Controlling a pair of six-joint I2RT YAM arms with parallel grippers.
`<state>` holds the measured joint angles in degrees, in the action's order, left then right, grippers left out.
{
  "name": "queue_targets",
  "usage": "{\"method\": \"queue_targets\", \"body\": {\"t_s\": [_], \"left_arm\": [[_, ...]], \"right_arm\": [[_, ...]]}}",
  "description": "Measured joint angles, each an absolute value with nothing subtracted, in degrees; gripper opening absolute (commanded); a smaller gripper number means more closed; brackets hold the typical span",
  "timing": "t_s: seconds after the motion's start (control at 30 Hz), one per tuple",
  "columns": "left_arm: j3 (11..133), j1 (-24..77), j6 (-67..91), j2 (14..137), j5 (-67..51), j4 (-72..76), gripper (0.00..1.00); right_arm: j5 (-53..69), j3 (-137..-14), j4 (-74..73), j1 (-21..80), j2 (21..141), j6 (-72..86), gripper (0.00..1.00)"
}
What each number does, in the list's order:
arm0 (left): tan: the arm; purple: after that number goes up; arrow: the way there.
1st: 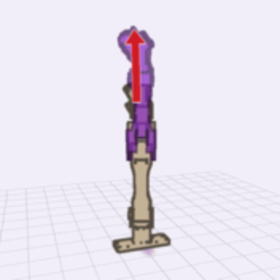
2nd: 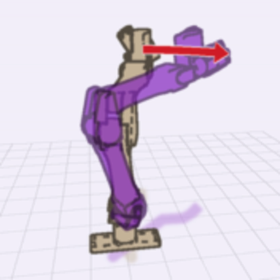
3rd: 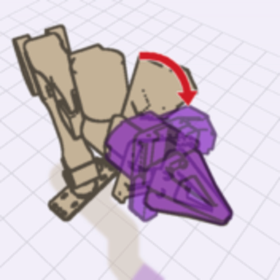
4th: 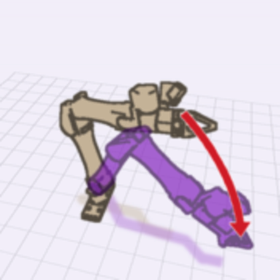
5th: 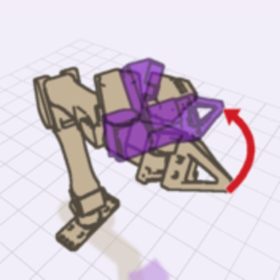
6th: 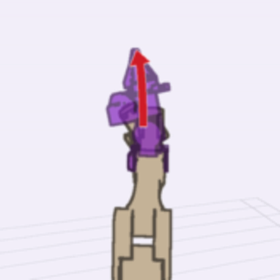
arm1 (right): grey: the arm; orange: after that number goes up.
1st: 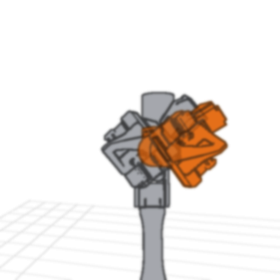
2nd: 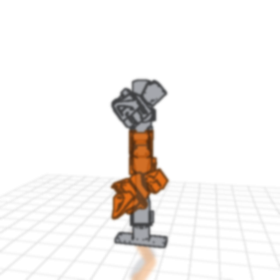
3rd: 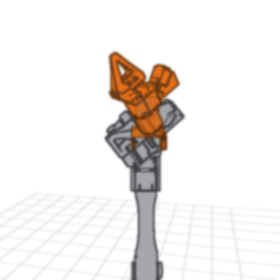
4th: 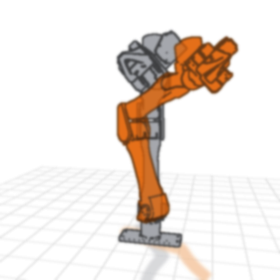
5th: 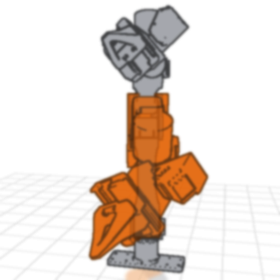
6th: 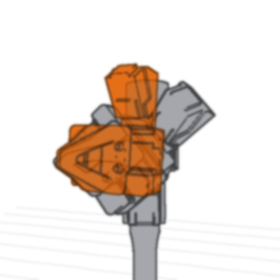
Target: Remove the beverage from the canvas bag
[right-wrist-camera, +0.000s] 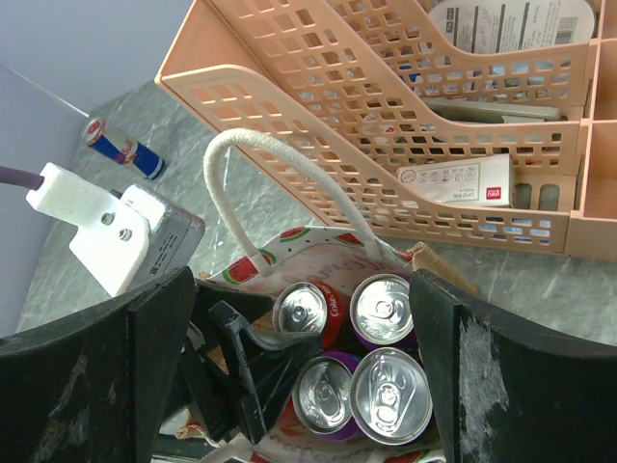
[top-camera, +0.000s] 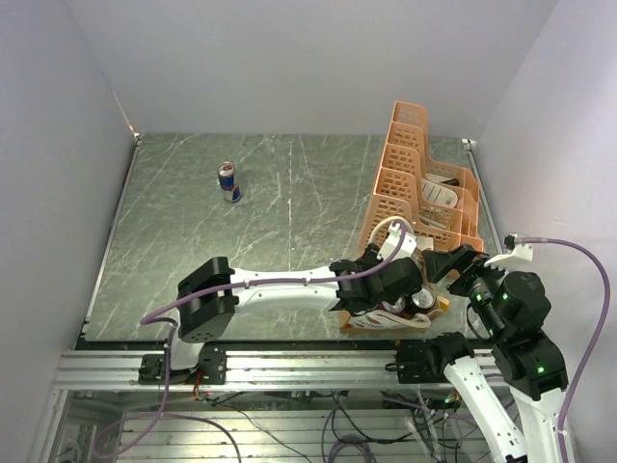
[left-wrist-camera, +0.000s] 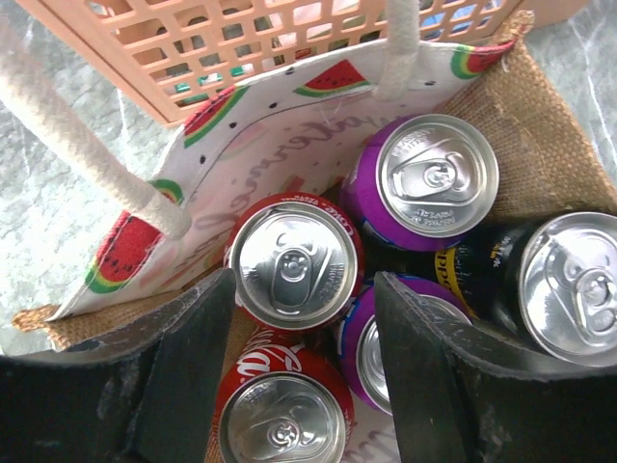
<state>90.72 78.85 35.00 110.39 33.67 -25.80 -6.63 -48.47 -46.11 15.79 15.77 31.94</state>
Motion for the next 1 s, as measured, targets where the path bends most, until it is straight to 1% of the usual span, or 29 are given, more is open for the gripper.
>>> {"method": "queue_targets", "body": {"t_s": [0.17, 0.37, 0.73, 0.9, 1.0], "left_arm": [[90.7, 78.9, 35.3, 110.4, 35.7, -26.7, 0.83], [92.4, 78.9, 35.6, 111.4, 36.9, -28.6, 0.86], [97.9, 78.8, 36.2, 115.3, 37.9, -31.2, 0.85], [99.6, 78.6, 37.5, 116.3, 38.1, -32.3, 0.77], [99.7, 78.6, 38.2, 116.6, 38.3, -32.4, 0.76]], "right_arm": [[-6.6, -48.5, -46.1, 15.8, 15.8, 31.9, 0.93], [-6.6, -48.5, -46.1, 15.8, 15.8, 32.0, 0.93], [-7.7, -48.4, -46.7, 15.3, 15.7, 31.2, 0.93], [-8.5, -48.4, -46.8, 15.2, 15.7, 30.9, 0.93], [-9.0, -48.4, -47.3, 15.1, 15.7, 30.8, 0.93]]}}
